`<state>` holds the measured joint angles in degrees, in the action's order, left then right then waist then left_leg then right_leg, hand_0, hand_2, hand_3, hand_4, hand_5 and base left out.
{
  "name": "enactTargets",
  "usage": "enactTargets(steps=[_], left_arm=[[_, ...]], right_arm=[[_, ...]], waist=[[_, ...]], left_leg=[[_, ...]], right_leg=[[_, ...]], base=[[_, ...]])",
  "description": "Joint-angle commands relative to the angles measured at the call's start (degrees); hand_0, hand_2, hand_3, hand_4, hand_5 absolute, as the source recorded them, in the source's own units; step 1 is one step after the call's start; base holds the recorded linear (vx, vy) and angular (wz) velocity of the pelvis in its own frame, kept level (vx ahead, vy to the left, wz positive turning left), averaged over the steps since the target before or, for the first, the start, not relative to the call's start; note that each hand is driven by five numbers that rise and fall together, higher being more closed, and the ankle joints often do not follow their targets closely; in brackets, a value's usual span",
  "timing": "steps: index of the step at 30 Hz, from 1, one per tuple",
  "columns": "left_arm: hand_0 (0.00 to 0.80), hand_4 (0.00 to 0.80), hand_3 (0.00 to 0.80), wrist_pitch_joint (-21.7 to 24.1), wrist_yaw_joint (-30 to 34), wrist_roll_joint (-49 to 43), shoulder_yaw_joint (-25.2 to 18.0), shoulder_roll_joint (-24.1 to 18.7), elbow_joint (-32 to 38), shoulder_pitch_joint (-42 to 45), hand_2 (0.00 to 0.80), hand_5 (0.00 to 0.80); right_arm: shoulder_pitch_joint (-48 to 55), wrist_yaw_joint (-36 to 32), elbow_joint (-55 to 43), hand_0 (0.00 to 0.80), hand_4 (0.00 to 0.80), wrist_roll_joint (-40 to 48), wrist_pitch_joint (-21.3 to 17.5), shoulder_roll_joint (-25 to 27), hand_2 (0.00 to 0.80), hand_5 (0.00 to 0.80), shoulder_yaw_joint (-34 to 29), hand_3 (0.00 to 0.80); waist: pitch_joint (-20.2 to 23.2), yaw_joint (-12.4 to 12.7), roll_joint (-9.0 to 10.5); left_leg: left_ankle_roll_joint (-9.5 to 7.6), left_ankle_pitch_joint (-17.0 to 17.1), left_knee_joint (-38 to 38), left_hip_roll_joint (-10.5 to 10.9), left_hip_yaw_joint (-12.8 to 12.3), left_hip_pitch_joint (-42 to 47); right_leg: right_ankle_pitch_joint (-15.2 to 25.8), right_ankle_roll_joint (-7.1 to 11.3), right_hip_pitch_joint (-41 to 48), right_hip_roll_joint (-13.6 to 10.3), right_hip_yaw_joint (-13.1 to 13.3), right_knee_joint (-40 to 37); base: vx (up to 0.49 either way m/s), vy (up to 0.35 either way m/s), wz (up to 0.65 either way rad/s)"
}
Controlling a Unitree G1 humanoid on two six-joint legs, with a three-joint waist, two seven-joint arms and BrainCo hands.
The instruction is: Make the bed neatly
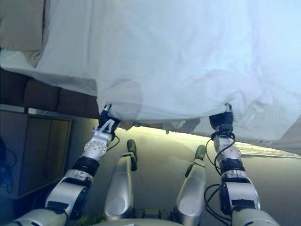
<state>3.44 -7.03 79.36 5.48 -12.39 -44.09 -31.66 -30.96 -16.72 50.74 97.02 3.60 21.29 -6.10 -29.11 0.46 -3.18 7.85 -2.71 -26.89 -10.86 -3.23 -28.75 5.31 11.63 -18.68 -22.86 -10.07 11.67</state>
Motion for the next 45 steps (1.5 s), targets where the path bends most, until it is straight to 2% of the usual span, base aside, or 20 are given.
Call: enactTargets(steps=[1,4,6,8,11,15,16,20,22,24,27,29,31,32,35,37,40,41,43,45], left_arm=[[0.8,0.8,0.8,2.2,3.8,-2.7,-4.2,-2.7,-2.9,0.3,0.8,0.8],[0.8,0.8,0.8,1.7,5.2,-1.4,-5.0,-1.7,-4.7,0.3,0.8,0.8],[0.8,0.8,0.8,1.9,6.2,-2.0,-5.1,-1.5,-4.4,0.9,0.8,0.8],[0.8,0.8,0.8,1.7,5.6,-2.5,-6.2,-2.1,-2.7,2.5,0.8,0.8],[0.8,0.8,0.8,1.3,5.6,-1.1,-6.5,-2.9,-1.9,5.1,0.8,0.8],[0.8,0.8,0.8,2.3,7.5,-4.3,-6.3,-3.2,-3.4,6.6,0.8,0.8],[0.8,0.8,0.8,2.4,7.9,-5.1,-5.9,-3.4,-3.5,7.0,0.8,0.8],[0.8,0.8,0.8,2.6,9.0,-4.9,-5.9,-2.3,-2.7,9.8,0.8,0.8],[0.8,0.8,0.8,3.9,9.4,-6.0,-6.2,-1.5,-3.7,10.7,0.8,0.8],[0.8,0.8,0.8,4.9,10.5,-3.8,-6.5,-1.4,-5.2,10.6,0.8,0.8],[0.8,0.8,0.8,5.2,11.4,-3.4,-7.7,-1.5,-6.1,10.8,0.8,0.8],[0.8,0.8,0.8,4.3,12.2,-2.8,-8.2,-0.9,-6.1,12.7,0.8,0.8],[0.8,0.8,0.8,3.8,13.5,-2.4,-8.3,0.3,-5.8,14.9,0.8,0.8],[0.8,0.8,0.8,4.2,13.9,-1.7,-7.7,1.9,-4.9,16.8,0.8,0.8],[0.8,0.8,0.8,3.9,14.4,0.2,-6.5,4.3,-3.3,19.6,0.8,0.8],[0.8,0.8,0.8,3.0,14.4,0.8,-6.1,4.9,-2.9,20.0,0.8,0.8],[0.8,0.8,0.8,1.4,13.3,1.5,-4.1,6.1,-1.5,19.6,0.8,0.8],[0.8,0.8,0.8,1.4,13.0,2.0,-3.3,6.1,-0.8,19.4,0.8,0.8],[0.8,0.8,0.8,0.5,11.9,1.9,-3.3,5.2,0.9,19.1,0.8,0.8],[0.8,0.8,0.8,-0.6,9.1,0.7,-4.8,3.4,4.0,20.0,0.8,0.8]], right_arm=[[2.2,-2.7,-2.3,0.8,0.8,0.1,0.0,0.1,0.8,0.8,0.1,0.8],[3.3,-1.8,-3.2,0.8,0.8,0.1,-1.8,-2.1,0.8,0.8,-0.3,0.8],[3.4,-1.0,-3.4,0.8,0.8,1.3,-2.5,-3.1,0.8,0.8,-0.6,0.8],[3.8,-0.5,-4.1,0.8,0.8,3.6,-2.8,-4.7,0.8,0.8,-0.5,0.8],[6.5,-1.0,-4.4,0.8,0.8,7.6,-4.9,-6.8,0.8,0.8,-1.1,0.8],[9.0,-0.6,-3.8,0.8,0.8,7.9,-8.4,-8.0,0.8,0.8,-1.2,0.8],[10.1,-1.1,-3.4,0.8,0.8,8.2,-7.9,-8.0,0.8,0.8,-1.5,0.8],[11.3,0.0,-2.8,0.8,0.8,7.0,-8.5,-7.8,0.8,0.8,-1.1,0.8],[11.3,0.3,-4.0,0.8,0.8,5.8,-8.8,-7.7,0.8,0.8,0.3,0.8],[10.8,0.6,-5.0,0.8,0.8,4.7,-8.8,-7.8,0.8,0.8,1.9,0.8],[10.2,0.3,-5.3,0.8,0.8,4.9,-9.2,-8.4,0.8,0.8,3.7,0.8],[11.4,1.3,-6.3,0.8,0.8,4.3,-8.6,-8.5,0.8,0.8,2.8,0.8],[12.3,2.2,-6.9,0.8,0.8,4.5,-7.9,-7.9,0.8,0.8,1.7,0.8],[12.2,3.8,-7.7,0.8,0.8,3.5,-7.1,-6.9,0.8,0.8,0.6,0.8],[10.8,7.3,-8.2,0.8,0.8,-0.4,-5.7,-4.3,0.8,0.8,-1.2,0.8],[9.3,9.3,-6.9,0.8,0.8,-2.6,-5.3,-2.8,0.8,0.8,-1.6,0.8],[6.4,11.5,-3.0,0.8,0.8,-3.1,-3.3,0.8,0.8,0.8,-3.2,0.8],[5.4,11.3,-1.8,0.8,0.8,-2.6,-2.8,1.9,0.8,0.8,-3.3,0.8],[4.3,11.8,-0.2,0.8,0.8,-1.7,-2.4,2.9,0.8,0.8,-3.9,0.8],[5.5,11.0,0.9,0.8,0.8,1.3,-1.0,2.3,0.8,0.8,-3.8,0.8]], waist=[[5.8,0.4,0.57],[7.2,-0.1,0.51],[7.4,0.1,0.56],[7.4,0.2,0.28],[8.3,0.1,0.01],[9.7,0.1,-0.71],[10.0,0.0,-0.59],[11.2,0.8,-1.63],[11.1,0.8,-1.61],[10.8,0.6,-1.37],[10.3,-0.3,-0.95],[10.2,-1.1,-1.4],[10.6,-1.7,-2.49],[11.2,-2.1,-3.74],[12.3,-2.8,-6.16],[12.8,-3.0,-7.34],[13.6,-3.1,-9.07],[13.7,-2.8,-8.94],[13.5,-2.1,-8.26],[13.0,-0.1,-6.99]], left_leg=[[1.97,3.9,0.4,-0.3,0.9,-0.3],[1.25,2.0,0.2,1.5,-0.6,1.4],[0.64,0.1,-0.3,2.8,-1.5,2.8],[-0.55,-0.4,0.0,3.0,-2.9,4.5],[-3.0,0.9,4.0,4.7,-3.8,7.6],[-4.96,5.4,13.6,6.8,-2.8,11.6],[-4.89,6.0,15.6,7.3,-2.5,12.9],[-2.98,10.7,22.3,6.4,-2.1,14.9],[-1.32,12.8,23.8,5.8,-1.1,14.7],[-0.86,12.9,21.7,5.2,0.6,13.2],[-0.32,10.8,13.3,1.8,0.2,11.1],[0.94,12.5,7.6,-2.3,2.6,10.7],[1.6,13.9,8.1,-4.5,3.9,11.5],[2.4,15.4,10.5,-6.6,5.4,13.3],[4.2,17.9,16.1,-9.2,8.2,17.7],[4.6,17.5,17.7,-8.8,8.7,19.8],[4.06,10.4,17.4,-3.8,5.7,20.8],[3.59,8.9,17.0,-1.8,5.8,20.4],[2.57,7.0,15.2,0.8,5.2,19.3],[1.1,5.8,13.8,1.4,3.4,19.2]], right_leg=[[3.2,1.86,4.7,-5.4,2.3,-0.7],[6.1,2.07,7.7,-7.6,3.0,-4.6],[6.7,1.99,8.4,-7.8,1.3,-5.0],[5.4,1.46,6.3,-6.9,-0.4,-0.2],[0.3,-0.12,3.2,-2.6,-0.2,7.1],[-4.4,-1.86,1.4,6.8,-1.6,12.5],[-5.5,-2.41,1.5,9.4,-2.5,13.1],[-5.6,-4.79,5.6,12.9,-5.5,5.8],[-5.0,-5.56,7.8,14.5,-4.9,1.1],[-4.7,-6.6,8.2,15.1,-3.4,-0.3],[-6.0,-8.16,6.0,14.2,-2.8,2.2],[-7.8,-9.04,4.5,13.4,-0.8,7.1],[-9.1,-9.17,4.0,13.0,0.3,10.0],[-10.0,-8.75,3.6,12.0,1.5,11.8],[-11.0,-7.01,3.3,8.1,4.7,13.7],[-10.5,-5.23,3.2,4.9,6.9,13.7],[-5.7,0.04,3.3,-2.5,9.3,10.2],[-3.1,1.7,3.0,-4.7,10.1,8.3],[-1.4,2.41,1.8,-5.8,9.8,8.0],[-5.5,1.76,0.2,-3.2,6.0,15.1]], base=[[0.075,0.181,0.02],[0.061,0.164,0.01],[0.039,0.184,0.09],[0.033,0.257,-0.06],[0.089,0.202,-0.31],[0.068,0.088,-0.19],[0.038,-0.023,-0.07],[0.039,-0.043,0.06],[-0.032,-0.001,-0.1],[-0.117,0.026,-0.24],[-0.099,0.046,-0.25],[0.066,0.216,-0.12],[0.15,0.405,0.06],[0.154,0.577,0.05],[0.128,0.688,-0.2],[0.102,0.612,-0.14],[0.035,0.456,0.02],[-0.067,0.315,0.12],[-0.116,0.24,-0.08],[-0.081,0.087,-0.45]])
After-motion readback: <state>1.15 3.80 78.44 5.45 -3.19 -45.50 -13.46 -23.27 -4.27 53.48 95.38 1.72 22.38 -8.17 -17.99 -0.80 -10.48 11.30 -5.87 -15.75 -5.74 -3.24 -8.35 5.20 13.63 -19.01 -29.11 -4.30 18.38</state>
